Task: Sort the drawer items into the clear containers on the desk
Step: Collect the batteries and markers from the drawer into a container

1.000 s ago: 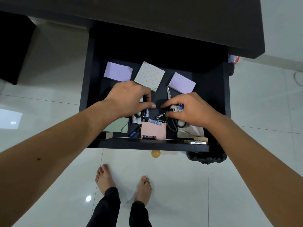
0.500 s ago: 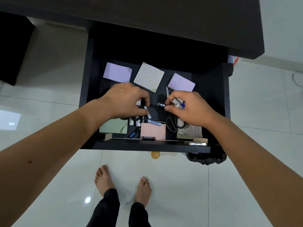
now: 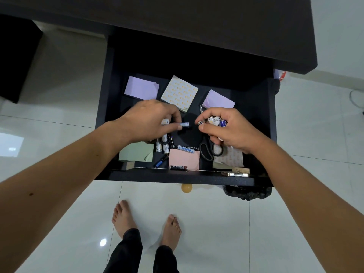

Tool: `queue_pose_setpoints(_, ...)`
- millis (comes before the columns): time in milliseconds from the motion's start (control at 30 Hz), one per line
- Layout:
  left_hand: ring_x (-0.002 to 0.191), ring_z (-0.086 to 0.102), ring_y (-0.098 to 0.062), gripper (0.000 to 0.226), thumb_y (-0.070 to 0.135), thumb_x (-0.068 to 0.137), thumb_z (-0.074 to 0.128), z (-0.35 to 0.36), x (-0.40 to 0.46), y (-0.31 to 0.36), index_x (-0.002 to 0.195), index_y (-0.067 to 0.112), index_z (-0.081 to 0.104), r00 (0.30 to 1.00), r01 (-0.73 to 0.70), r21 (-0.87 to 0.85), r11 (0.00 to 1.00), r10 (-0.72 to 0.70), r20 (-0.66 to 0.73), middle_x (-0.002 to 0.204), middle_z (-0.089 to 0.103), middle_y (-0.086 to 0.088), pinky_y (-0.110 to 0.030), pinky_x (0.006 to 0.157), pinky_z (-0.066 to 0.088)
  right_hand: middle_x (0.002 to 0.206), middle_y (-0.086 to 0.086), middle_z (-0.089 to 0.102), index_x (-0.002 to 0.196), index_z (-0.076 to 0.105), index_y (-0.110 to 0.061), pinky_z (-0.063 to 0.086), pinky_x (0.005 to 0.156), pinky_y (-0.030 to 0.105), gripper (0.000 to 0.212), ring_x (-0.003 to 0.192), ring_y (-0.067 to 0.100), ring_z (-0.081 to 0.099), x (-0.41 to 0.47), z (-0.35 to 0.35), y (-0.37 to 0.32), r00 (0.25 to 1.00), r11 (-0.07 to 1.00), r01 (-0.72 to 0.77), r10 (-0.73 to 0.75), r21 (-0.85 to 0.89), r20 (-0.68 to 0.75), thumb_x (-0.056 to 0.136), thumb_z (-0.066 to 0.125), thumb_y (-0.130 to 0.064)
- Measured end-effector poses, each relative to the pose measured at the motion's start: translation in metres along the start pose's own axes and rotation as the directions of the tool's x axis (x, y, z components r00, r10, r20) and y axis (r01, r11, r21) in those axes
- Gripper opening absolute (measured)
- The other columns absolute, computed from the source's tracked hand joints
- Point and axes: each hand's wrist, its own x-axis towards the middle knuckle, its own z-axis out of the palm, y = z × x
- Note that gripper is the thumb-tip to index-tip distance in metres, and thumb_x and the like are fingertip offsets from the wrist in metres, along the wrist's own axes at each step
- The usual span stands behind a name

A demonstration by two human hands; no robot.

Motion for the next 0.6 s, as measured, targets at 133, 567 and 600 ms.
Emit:
queue_pose_setpoints(133,0.091,0.062,-0.008,0.013,0.04,0.101,0.066,-0.006,-0.002,0.0,0.106,0.028,0.067,0.999,-0.022,-0.202,0.979,0.017,-0.028,0.098,0.064,0.017,-0.028,0.08,0.046,0.063,0.007,0.066,0.089,0.066,-0.02,0.051,0.055,0.037,0.019,0.053,0.025,0.061,0.002,0.004,0.0,0.999,0.997,0.003,0.0,-0.072,0.032,0.089,0.085,-0.025)
queue_pose_setpoints(567,0.088,0.065,-0.005,0.023,0.034,0.106,0.059,-0.004,-0.01,0.001,0.123,0.046,0.069,0.999,0.047,-0.372,0.927,-0.05,0.002,0.098,0.065,0.021,-0.024,0.077,0.052,0.065,-0.035,0.064,0.09,0.081,-0.036,0.038,0.058,0.01,0.018,0.074,-0.016,0.057,0.004,0.023,-0.017,0.983,0.829,0.08,0.025,-0.554,0.18,0.079,0.089,-0.048)
queue_pose_setpoints(600,0.089,0.066,-0.009,0.016,0.038,0.104,0.062,-0.003,-0.011,0.001,0.117,0.043,0.07,0.998,0.054,-0.381,0.923,-0.055,0.009,0.099,0.066,0.017,-0.027,0.078,0.053,0.064,-0.039,0.061,0.09,0.081,-0.035,0.037,0.057,0.01,0.014,0.072,-0.018,0.056,0.004,0.023,-0.018,0.984,0.826,0.091,0.013,-0.556,0.18,0.081,0.088,-0.045)
